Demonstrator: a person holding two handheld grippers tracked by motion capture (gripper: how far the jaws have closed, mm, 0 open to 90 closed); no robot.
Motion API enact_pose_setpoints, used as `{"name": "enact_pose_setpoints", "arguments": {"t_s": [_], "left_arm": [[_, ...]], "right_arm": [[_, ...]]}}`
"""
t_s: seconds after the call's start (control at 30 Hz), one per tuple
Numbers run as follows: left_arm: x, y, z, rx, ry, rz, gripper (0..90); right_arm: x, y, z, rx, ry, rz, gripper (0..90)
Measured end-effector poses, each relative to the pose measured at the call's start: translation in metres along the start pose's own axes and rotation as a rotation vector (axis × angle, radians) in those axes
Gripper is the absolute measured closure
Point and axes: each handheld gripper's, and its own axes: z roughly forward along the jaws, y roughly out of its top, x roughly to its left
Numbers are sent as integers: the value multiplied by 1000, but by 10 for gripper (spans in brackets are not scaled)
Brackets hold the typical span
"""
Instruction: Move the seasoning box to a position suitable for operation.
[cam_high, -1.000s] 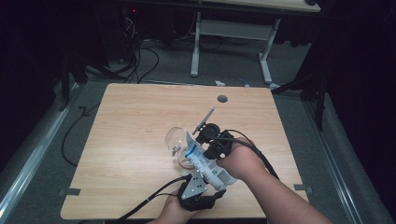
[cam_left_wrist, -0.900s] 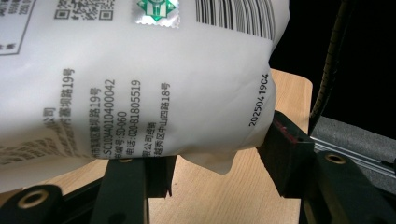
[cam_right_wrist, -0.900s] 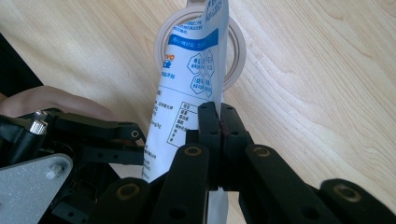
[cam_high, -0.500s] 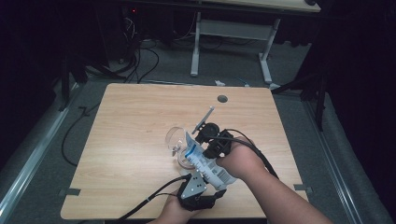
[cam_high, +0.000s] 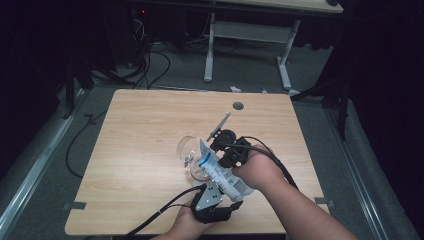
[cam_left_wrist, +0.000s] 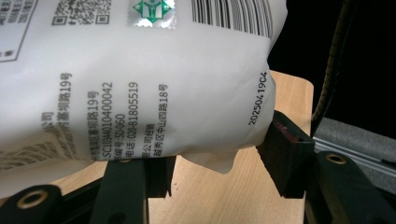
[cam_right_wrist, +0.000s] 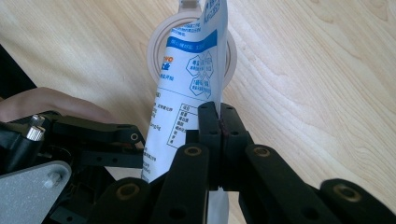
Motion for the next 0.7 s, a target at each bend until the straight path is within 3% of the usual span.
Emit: {"name": "enact_pose_setpoints", "arguments": {"t_s": [0.47, 0.7], "left_arm": [[2, 0, 1, -21, -21, -39, 495], [2, -2, 1, -21, -16, -34, 495]], "right_arm": [[-1, 4, 1, 7, -6, -3, 900], [0, 5, 4, 7, -2, -1, 900]]}}
